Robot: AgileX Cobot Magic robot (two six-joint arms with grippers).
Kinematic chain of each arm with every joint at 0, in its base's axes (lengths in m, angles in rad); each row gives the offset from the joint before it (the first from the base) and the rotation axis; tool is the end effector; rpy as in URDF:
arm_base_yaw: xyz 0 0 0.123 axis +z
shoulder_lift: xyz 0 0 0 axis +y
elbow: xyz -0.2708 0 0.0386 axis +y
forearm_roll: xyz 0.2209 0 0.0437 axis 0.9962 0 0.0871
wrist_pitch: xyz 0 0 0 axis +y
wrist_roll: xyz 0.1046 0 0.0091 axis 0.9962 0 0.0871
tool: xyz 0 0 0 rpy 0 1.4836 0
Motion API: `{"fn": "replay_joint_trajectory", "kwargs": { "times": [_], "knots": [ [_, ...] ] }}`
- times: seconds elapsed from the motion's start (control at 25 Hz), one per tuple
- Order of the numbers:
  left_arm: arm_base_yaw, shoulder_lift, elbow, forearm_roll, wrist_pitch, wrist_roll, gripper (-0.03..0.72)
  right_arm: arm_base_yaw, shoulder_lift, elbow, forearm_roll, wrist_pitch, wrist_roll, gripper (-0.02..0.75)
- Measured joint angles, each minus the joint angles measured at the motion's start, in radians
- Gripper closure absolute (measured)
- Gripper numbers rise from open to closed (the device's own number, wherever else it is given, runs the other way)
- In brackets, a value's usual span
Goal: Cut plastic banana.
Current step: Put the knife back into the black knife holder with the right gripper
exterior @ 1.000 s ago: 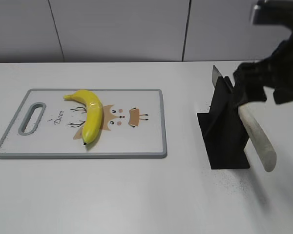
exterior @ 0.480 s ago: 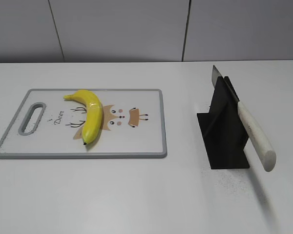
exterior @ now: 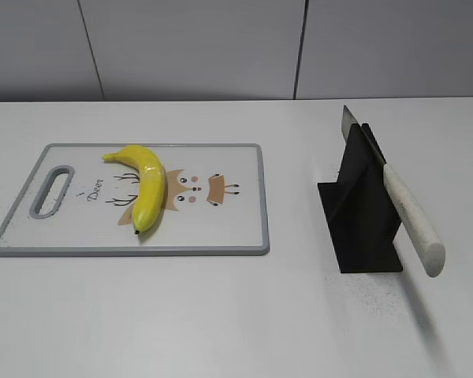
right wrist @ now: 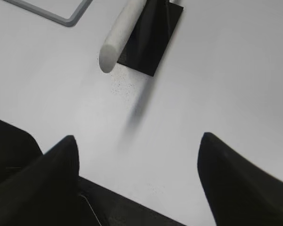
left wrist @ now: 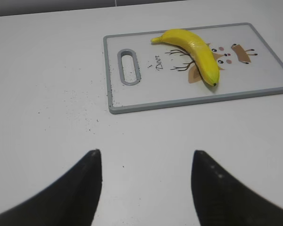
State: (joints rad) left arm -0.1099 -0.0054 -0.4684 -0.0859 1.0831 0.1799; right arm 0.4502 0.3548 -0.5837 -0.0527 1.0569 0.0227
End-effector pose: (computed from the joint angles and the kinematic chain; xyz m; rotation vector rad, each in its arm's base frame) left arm -0.0044 -0.0075 0.2477 0.3056 2.0678 -0.0613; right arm 0.0400 0.0140 0.2752 -0.4978 2.2623 0.1745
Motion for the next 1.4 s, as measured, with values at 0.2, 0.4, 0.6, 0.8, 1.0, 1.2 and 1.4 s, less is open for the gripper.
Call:
{"fn": "replay_joint_trajectory", "kwargs": {
  "times": [0.2,0.4,0.6,0.8,1.0,1.2,1.4],
  "knots": [
    [0.000,0.000,0.000,0.000,0.000,0.000,0.099,0.000,-0.198,0.077,0.000,-0.003,-0.003,0.146],
    [0.000,0.000,0.000,0.000,0.000,0.000,0.099,0.000,-0.322,0.081,-0.001,-0.005,-0.003,0.146],
    [0.000,0.000,0.000,-0.001,0.000,0.000,0.099,0.000,-0.361,0.081,-0.003,-0.005,-0.003,0.146],
    [0.000,0.000,0.000,-0.001,0.000,0.000,0.099,-0.078,-0.361,0.081,-0.003,-0.005,-0.003,0.147],
    [0.000,0.000,0.000,0.000,0.000,0.000,0.099,-0.260,-0.361,0.081,-0.003,-0.005,-0.003,0.148],
    [0.000,0.000,0.000,0.000,0.000,0.000,0.099,-0.383,-0.361,0.081,-0.003,-0.005,-0.003,0.149],
    [0.000,0.000,0.000,0.000,0.000,0.000,0.099,-0.401,-0.361,0.081,-0.003,-0.007,-0.003,0.149]
  ]
}}
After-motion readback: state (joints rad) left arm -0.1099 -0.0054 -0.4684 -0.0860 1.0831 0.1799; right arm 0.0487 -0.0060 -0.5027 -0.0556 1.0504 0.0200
